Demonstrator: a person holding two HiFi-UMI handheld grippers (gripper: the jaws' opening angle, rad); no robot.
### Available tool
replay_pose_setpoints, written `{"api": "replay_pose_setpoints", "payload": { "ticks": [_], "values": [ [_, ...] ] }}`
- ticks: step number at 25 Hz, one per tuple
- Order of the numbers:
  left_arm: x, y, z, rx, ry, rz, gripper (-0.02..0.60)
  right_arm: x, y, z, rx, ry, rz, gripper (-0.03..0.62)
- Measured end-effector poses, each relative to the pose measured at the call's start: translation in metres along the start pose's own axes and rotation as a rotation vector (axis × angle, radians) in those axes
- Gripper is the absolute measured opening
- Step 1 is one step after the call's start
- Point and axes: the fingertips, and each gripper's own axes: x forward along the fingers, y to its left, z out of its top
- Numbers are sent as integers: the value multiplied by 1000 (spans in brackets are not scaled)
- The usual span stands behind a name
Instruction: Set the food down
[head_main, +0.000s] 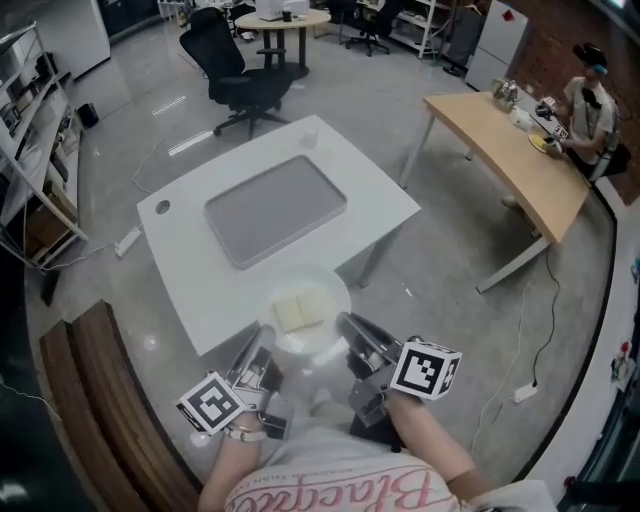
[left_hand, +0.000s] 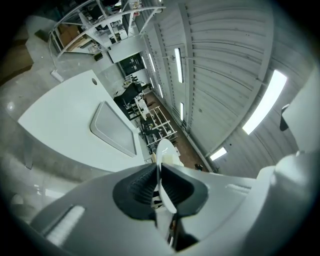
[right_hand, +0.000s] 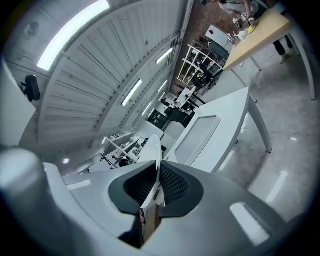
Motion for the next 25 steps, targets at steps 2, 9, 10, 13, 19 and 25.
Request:
{"api": "replay_pose_setpoints", "payload": {
  "ticks": [2,9,10,13,19,25],
  "values": [
    [6,2,2,3,-2,23,26,6,-7,3,26,11,-1,25],
    [50,16,19,-50,-8,35,26,44,-37,22,67,68,-62,28],
    [57,21,23,-56,-7,42,26,51,-41,27,53,79,-67,28],
    [80,31,33,-63,-5,62,26,71,-56,40,46,115,-83,28],
    [127,67,56,-107,-14,109,26,126,-91,63,14,193,-138,35],
    [168,117,75,-108,26,206,31,182,-133,69,-59,298,-226,48]
  ]
}}
